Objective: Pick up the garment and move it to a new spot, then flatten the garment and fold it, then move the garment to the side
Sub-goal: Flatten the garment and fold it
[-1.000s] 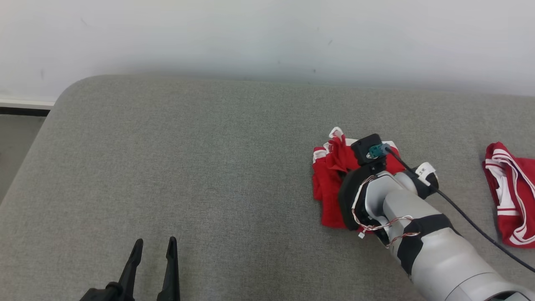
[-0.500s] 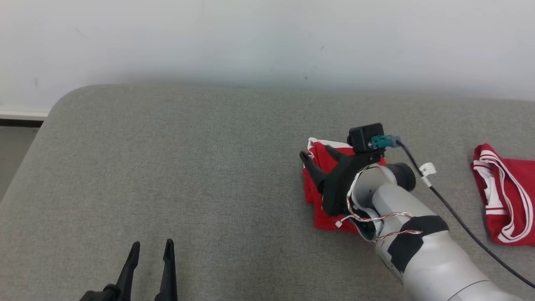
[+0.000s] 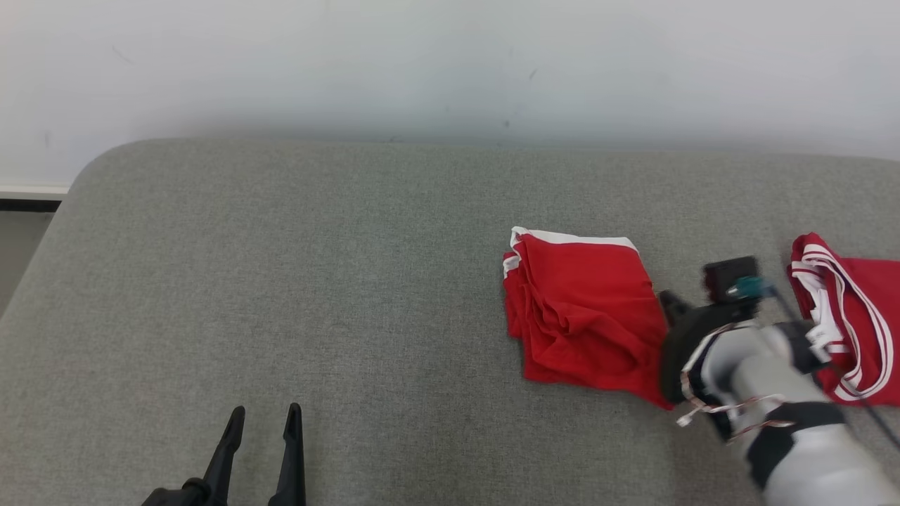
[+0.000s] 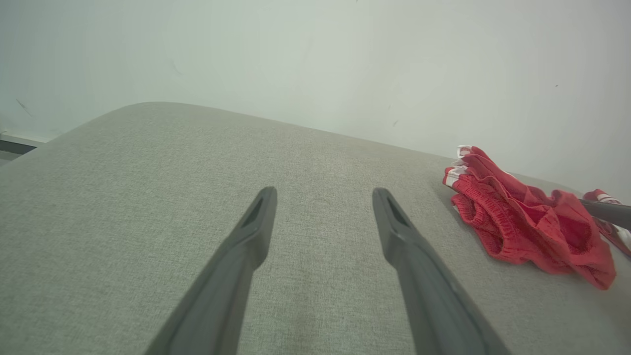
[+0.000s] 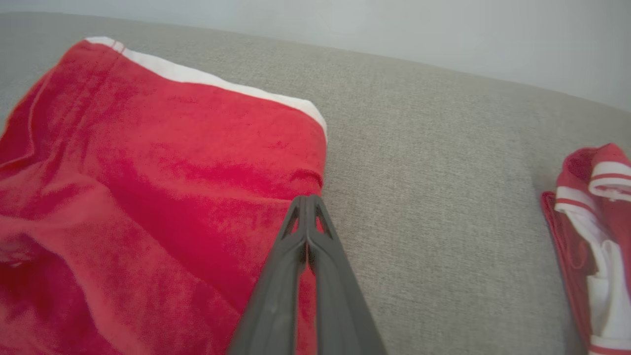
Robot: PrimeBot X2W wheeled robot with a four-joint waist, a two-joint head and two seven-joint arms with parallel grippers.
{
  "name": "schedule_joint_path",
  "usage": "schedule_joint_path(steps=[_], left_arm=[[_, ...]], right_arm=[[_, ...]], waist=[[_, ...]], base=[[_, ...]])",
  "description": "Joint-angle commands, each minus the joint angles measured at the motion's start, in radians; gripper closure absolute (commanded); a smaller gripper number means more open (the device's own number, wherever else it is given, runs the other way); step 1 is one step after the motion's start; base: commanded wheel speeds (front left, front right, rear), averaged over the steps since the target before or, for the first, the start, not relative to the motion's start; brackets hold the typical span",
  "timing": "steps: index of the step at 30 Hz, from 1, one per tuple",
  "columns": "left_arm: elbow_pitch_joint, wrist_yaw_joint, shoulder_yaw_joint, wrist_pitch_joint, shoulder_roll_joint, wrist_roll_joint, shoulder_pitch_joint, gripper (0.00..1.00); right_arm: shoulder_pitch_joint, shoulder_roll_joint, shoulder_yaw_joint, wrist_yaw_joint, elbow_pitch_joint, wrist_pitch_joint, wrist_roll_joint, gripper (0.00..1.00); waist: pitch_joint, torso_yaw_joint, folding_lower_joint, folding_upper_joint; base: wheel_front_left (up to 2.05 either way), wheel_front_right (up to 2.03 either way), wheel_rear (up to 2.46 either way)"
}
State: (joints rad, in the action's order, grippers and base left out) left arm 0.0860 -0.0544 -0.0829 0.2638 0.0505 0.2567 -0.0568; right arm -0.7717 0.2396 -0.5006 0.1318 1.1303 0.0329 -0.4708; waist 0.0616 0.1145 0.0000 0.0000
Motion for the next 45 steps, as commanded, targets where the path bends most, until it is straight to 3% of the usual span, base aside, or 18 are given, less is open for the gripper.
schedule_joint_path(steps=[1, 9, 16, 21, 23, 24, 31, 39, 45], left_arm=[[0.003, -0.004, 0.004, 0.000, 0.000, -0.002, 0.005, 0.00], [0.014, -0.005, 0.024, 0.000, 0.000, -0.006, -0.015, 0.00], [0.012, -0.005, 0.032, 0.000, 0.000, -0.004, -0.036, 0.00], [0.022, 0.002, 0.038, 0.000, 0.000, 0.008, -0.052, 0.00], [0.025, 0.009, 0.046, 0.000, 0.000, 0.014, -0.054, 0.00], [0.026, 0.012, 0.051, 0.000, 0.000, 0.017, -0.055, 0.00], [0.018, 0.032, 0.095, 0.000, 0.000, 0.026, -0.082, 0.00], [0.001, 0.031, 0.137, 0.000, 0.000, 0.020, -0.103, 0.00], [0.002, 0.019, 0.158, 0.000, 0.000, -0.002, -0.116, 0.00]], right_arm=[[0.017, -0.032, -0.008, -0.003, -0.002, -0.001, 0.010, 1.00], [0.093, -0.158, -0.065, -0.003, -0.076, -0.010, -0.011, 1.00], [0.174, -0.188, -0.152, -0.003, -0.194, -0.066, -0.071, 1.00], [0.219, -0.188, -0.174, -0.003, -0.327, -0.054, -0.212, 1.00], [0.222, -0.187, -0.162, -0.003, -0.351, -0.012, -0.215, 0.42], [0.225, -0.188, -0.143, -0.003, -0.356, 0.016, -0.214, 0.00], [0.273, -0.162, -0.015, -0.003, -0.401, 0.181, -0.092, 0.00], [0.394, -0.109, 0.170, -0.003, -0.500, 0.224, 0.081, 0.00], [0.509, -0.077, 0.242, -0.003, -0.562, 0.208, 0.162, 0.00]], waist=[[0.005, 0.002, 0.0000, 0.0000], [-0.027, -0.012, 0.0000, 0.0000], [-0.050, -0.020, 0.0000, 0.0000], [-0.068, -0.033, 0.0000, 0.0000], [-0.076, -0.045, 0.0000, 0.0000], [-0.081, -0.051, 0.0000, 0.0000], [-0.123, -0.113, 0.0000, 0.0000], [-0.148, -0.168, 0.0000, 0.0000], [-0.159, -0.186, 0.0000, 0.0000]], base=[[0.00, 0.00, 0.00], [0.00, 0.00, 0.00], [0.00, 0.00, 0.00], [0.00, 0.00, 0.00], [0.00, 0.00, 0.00], [0.00, 0.00, 0.00], [0.00, 0.00, 0.00], [0.00, 0.00, 0.00], [0.00, 0.00, 0.00]])
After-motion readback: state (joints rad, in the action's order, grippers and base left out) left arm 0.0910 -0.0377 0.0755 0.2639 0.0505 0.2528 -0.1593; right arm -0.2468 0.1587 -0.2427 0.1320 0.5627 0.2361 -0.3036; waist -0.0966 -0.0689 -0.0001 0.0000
